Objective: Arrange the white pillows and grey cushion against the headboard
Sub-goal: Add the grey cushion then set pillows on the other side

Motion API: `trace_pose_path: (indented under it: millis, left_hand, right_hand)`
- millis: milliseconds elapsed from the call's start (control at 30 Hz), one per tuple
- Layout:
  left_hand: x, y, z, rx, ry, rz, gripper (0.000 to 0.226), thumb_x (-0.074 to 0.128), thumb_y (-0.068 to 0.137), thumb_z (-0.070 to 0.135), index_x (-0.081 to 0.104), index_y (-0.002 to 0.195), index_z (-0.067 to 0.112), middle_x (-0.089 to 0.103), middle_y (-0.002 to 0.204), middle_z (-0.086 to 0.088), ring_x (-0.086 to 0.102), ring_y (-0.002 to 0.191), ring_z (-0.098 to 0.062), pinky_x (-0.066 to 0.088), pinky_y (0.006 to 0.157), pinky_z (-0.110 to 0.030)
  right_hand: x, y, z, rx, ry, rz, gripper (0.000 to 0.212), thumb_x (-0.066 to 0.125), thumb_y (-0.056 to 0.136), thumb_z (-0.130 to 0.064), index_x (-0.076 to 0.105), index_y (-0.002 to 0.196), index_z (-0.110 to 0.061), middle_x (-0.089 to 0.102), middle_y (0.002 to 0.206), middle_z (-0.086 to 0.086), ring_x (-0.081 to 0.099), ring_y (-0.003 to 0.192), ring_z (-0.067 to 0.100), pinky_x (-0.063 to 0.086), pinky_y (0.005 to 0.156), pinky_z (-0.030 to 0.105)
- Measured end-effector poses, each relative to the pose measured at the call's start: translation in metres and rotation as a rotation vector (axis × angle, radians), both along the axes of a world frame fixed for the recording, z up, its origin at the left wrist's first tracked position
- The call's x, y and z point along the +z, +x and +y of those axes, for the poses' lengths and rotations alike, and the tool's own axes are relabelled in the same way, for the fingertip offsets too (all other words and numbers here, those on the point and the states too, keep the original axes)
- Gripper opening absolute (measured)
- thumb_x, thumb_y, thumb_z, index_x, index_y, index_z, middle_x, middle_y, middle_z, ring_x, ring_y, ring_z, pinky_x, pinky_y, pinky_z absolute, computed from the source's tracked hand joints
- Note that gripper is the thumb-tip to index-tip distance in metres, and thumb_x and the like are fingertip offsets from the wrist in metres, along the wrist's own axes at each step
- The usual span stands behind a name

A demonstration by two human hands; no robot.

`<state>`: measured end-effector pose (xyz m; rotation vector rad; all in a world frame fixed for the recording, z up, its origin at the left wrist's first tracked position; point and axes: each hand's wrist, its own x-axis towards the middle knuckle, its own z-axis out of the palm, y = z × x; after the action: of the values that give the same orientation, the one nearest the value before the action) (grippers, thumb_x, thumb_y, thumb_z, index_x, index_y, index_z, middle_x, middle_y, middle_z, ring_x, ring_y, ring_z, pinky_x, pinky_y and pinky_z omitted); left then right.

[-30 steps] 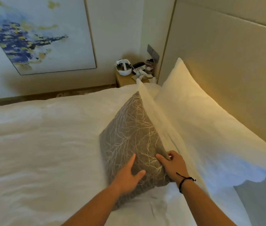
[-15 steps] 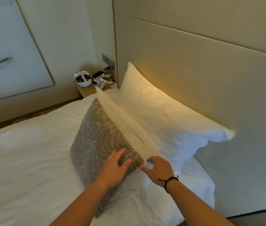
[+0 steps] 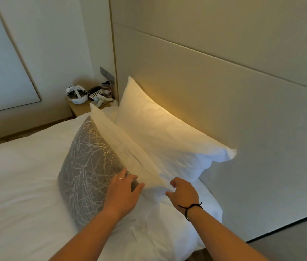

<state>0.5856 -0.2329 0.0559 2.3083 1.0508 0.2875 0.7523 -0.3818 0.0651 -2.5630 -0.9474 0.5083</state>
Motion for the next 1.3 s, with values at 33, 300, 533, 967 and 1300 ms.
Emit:
trace_pose_path:
  millis: [33,300,533,967,1300]
  left_hand:
    - [0.000,0.005,0.001,-0.003,0.036,0.020,0.048,0.051,0.091,0.062,0.058,0.129,0.035,0.026,0.161,-0.001,0.021,0.146,-0.025,0.026,0.116,-0.043]
    - [0.000,0.064,0.012,0.009,0.377,0.361,0.044,0.046,0.093,0.052,0.053,0.132,0.035,0.027,0.161,-0.003,0.014,0.149,-0.028,0.009,0.121,-0.052]
    - [-0.002,0.135,0.010,-0.014,0.288,0.485,0.042,0.038,0.097,0.045,0.050,0.136,0.032,0.031,0.160,-0.001,0.023,0.146,-0.024,0.019,0.118,-0.049]
    - [0.019,0.205,0.036,0.003,0.277,0.377,0.037,0.043,0.099,0.032,0.054,0.135,0.034,0.038,0.155,0.000,0.027,0.145,-0.022,0.022,0.118,-0.039]
    - [0.030,0.260,0.094,-0.141,0.224,0.222,0.036,0.045,0.100,0.037,0.057,0.133,0.028,0.051,0.145,0.004,0.045,0.133,-0.018,0.037,0.109,-0.036]
  right_hand:
    - [-0.006,0.005,0.005,0.015,-0.014,0.028,0.049,0.066,0.085,-0.044,0.054,0.127,-0.023,0.060,0.127,-0.003,0.057,0.112,0.018,0.048,0.090,0.031]
    - [-0.030,0.063,0.029,0.292,-0.055,0.118,0.035,0.058,0.093,-0.029,0.047,0.062,-0.018,0.059,0.070,0.006,0.052,0.064,0.021,0.049,0.065,0.036]
    - [-0.031,0.119,0.018,0.633,-0.133,0.207,0.051,0.058,0.092,-0.023,0.031,0.049,-0.018,0.032,0.048,0.001,0.030,0.044,0.014,0.031,0.049,0.028]
    - [0.016,0.259,0.052,0.289,0.101,-0.339,0.024,0.048,0.096,-0.036,0.059,0.111,-0.020,0.060,0.107,0.001,0.057,0.097,0.023,0.043,0.082,0.034]
    - [0.024,0.273,0.053,0.102,-0.148,-0.144,0.045,0.047,0.095,-0.051,0.039,0.121,-0.016,0.057,0.111,0.008,0.059,0.092,0.027,0.053,0.076,0.039]
